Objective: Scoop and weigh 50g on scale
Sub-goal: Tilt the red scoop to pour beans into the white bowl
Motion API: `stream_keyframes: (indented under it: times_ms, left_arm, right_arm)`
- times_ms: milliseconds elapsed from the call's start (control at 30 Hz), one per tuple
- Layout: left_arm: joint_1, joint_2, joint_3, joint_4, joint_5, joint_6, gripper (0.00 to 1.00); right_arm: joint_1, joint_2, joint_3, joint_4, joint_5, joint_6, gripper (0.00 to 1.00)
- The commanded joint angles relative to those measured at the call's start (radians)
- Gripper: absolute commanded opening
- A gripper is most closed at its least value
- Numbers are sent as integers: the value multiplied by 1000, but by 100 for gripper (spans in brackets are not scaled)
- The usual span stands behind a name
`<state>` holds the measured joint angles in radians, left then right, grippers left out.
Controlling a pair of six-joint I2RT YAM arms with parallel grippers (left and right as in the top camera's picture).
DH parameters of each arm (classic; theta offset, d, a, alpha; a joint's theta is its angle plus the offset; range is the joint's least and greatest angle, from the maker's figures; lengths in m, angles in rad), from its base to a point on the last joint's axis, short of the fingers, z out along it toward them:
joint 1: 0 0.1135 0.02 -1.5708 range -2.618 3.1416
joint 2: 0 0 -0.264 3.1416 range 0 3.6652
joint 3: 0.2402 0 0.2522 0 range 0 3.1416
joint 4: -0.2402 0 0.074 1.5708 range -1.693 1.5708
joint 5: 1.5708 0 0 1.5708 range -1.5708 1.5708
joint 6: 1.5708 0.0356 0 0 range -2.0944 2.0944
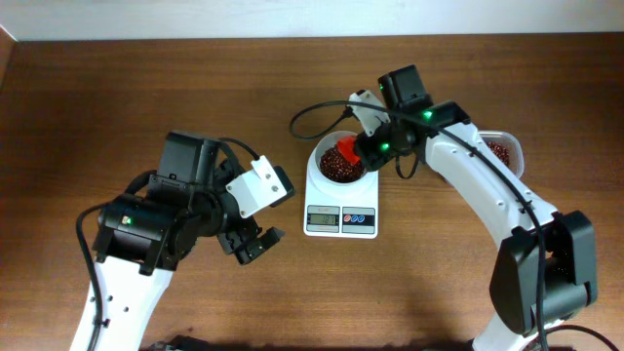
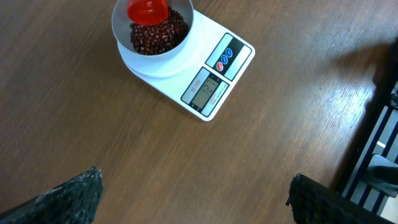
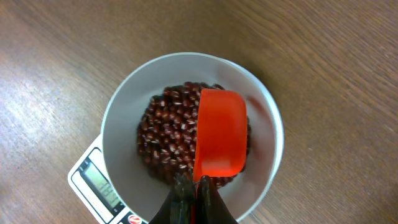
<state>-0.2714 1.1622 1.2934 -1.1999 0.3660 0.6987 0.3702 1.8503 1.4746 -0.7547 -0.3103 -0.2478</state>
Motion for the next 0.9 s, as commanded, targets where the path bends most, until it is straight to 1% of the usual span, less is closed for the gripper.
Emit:
stream_keyframes:
  times_ms: [0,167,233,567,733,867]
  left_arm:
    - [6,-5,16,2,0,-5,99]
    - [6,-5,16,2,0,-5,99]
    - [6,-5,16,2,0,-5,99]
    - [6,-5,16,2,0,-5,99]
    - [6,-5,16,2,0,-5,99]
    - [6,-5,16,2,0,-5,99]
  right_arm:
    - [27,8,5,-18,8,-7,4]
    - [27,8,6,-18,-83,-6,4]
    - [27,8,6,-18,-82,18,4]
    - [27,7,30,-20,-71,19,4]
    - [0,7,72,-77,-83,20,4]
    - [-30,5,87,-112,-155,19,4]
